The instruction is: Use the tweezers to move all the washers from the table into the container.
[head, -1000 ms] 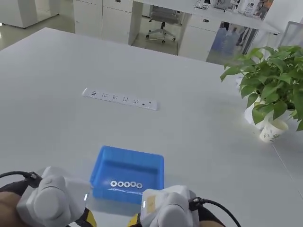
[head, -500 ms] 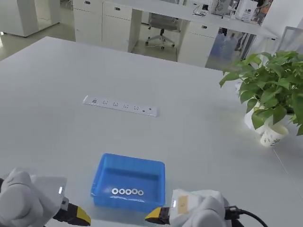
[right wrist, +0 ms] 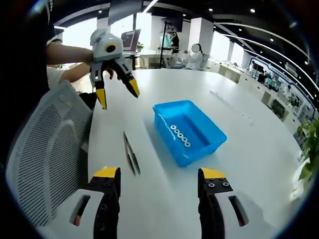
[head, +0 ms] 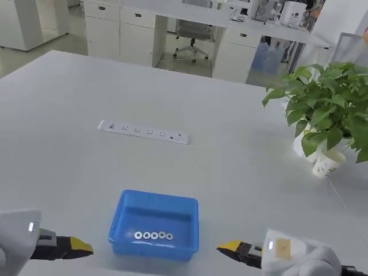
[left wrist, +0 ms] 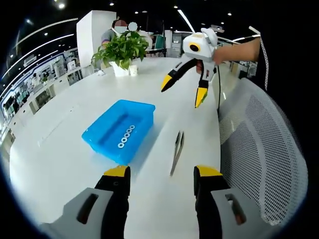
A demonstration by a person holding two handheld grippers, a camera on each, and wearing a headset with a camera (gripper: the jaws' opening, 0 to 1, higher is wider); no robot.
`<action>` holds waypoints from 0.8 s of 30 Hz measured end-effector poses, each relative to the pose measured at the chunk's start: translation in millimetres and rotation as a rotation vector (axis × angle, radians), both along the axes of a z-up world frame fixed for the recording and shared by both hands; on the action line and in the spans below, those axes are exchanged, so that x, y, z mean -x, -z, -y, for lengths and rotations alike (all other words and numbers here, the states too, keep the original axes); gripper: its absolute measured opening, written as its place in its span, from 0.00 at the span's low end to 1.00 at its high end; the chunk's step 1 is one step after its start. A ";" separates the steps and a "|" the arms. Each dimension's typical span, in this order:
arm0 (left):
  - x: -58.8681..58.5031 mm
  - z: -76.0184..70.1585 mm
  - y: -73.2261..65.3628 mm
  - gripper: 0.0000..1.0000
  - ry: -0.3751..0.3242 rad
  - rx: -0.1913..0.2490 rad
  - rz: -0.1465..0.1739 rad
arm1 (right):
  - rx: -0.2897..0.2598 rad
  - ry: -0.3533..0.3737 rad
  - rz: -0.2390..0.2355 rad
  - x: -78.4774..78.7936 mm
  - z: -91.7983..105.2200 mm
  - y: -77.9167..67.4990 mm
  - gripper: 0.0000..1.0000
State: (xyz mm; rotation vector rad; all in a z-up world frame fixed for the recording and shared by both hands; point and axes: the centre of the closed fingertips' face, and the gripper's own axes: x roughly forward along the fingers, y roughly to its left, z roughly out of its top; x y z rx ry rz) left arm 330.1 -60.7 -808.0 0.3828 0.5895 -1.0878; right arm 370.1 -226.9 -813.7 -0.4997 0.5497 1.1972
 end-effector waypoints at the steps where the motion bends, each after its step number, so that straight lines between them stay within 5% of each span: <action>1: 0.2 -0.9 -1.3 0.60 -0.006 0.008 0.005 | -0.005 0.012 0.001 -0.2 3.5 -0.4 0.68; 14: 2.5 -7.6 -13.3 0.84 -0.115 0.103 0.061 | -0.083 0.141 0.028 1.2 46.4 -0.7 0.92; 24: 6.7 -15.9 -19.1 0.99 -0.204 0.170 0.061 | -0.116 0.169 0.009 7.7 53.6 -4.5 1.00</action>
